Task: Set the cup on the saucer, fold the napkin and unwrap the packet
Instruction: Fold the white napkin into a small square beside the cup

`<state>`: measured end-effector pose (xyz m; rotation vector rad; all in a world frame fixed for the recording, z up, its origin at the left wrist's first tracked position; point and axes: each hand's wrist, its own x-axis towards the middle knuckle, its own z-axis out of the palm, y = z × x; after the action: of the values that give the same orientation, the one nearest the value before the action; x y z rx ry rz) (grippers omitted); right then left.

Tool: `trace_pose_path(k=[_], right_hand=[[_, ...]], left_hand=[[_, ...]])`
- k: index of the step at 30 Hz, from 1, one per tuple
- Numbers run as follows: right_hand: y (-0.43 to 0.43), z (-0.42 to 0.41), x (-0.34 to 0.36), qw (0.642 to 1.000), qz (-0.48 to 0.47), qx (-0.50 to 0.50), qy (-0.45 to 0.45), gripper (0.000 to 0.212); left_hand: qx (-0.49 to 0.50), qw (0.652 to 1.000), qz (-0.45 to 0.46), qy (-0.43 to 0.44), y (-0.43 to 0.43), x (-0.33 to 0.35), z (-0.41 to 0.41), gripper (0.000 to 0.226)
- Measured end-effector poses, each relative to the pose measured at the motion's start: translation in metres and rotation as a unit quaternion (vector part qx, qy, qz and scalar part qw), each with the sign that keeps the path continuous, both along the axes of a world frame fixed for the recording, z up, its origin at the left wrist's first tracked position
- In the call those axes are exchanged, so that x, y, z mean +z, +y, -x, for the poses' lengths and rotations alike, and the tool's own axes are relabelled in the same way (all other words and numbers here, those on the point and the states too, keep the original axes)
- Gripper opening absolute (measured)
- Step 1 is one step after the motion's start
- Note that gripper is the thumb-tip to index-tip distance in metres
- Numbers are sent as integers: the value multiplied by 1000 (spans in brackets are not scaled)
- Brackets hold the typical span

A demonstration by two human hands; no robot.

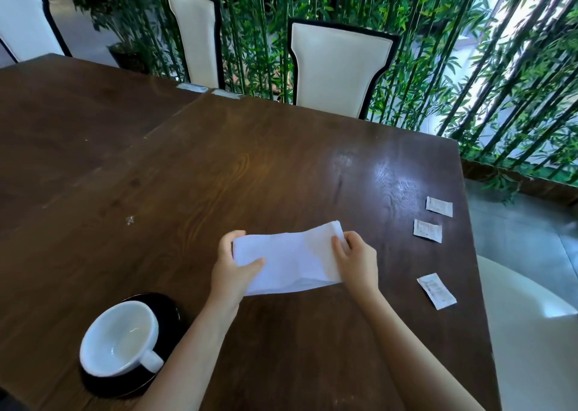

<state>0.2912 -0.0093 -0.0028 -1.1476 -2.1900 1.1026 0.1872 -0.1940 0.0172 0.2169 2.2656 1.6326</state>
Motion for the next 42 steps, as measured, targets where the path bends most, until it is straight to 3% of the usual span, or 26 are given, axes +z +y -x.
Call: trace_pose_path(k=[4,8,11,13,15,20,23,26,28,30,32,34,36,38,42], right_hand=[[-4,-1,-10,1000,-18,13,-22,20],[-12,-7,-33,998,4,30,-54,23],[-23,-14,-54,996,23,38,-77,23],[-25,-18,-62,996,34,23,-82,29],[-25,-20,-65,995,44,13,-87,35],[-23,-19,-57,994,44,9,-99,36],[-23,-9,-45,992,39,12,-121,35],[-33,7,-30,990,7,40,-138,41],[-44,18,-22,987,5,71,-142,44],[-57,26,-18,982,16,111,-150,39],[-70,33,-17,978,27,137,-154,30],[-82,39,-18,975,42,150,-156,22],[-94,44,-21,972,42,164,-163,19],[-103,48,-23,969,29,170,-175,21],[-115,56,-27,968,9,169,-186,18]], left_hand=[[-55,985,129,100,5,-22,-6,50],[-63,970,216,95,1,-54,-10,48],[-94,916,350,174,-2,-76,-29,50],[-151,899,327,248,3,-86,-48,43],[-206,900,285,257,11,-93,-67,38],[-239,880,281,300,16,-101,-77,34],[-260,855,285,346,10,-102,-75,44],[-299,845,324,303,7,-104,-75,50],[-309,857,300,282,4,-108,-70,48],[-286,927,172,171,1,-94,-60,35],[-193,979,-24,-52,-5,-75,-47,33],[-67,950,-207,-222,-16,-73,-33,31],[38,925,-266,-269,-28,-75,-22,27],[117,926,-254,-254,-37,-79,-16,25],[134,976,-73,-153,-44,-94,-15,30]])
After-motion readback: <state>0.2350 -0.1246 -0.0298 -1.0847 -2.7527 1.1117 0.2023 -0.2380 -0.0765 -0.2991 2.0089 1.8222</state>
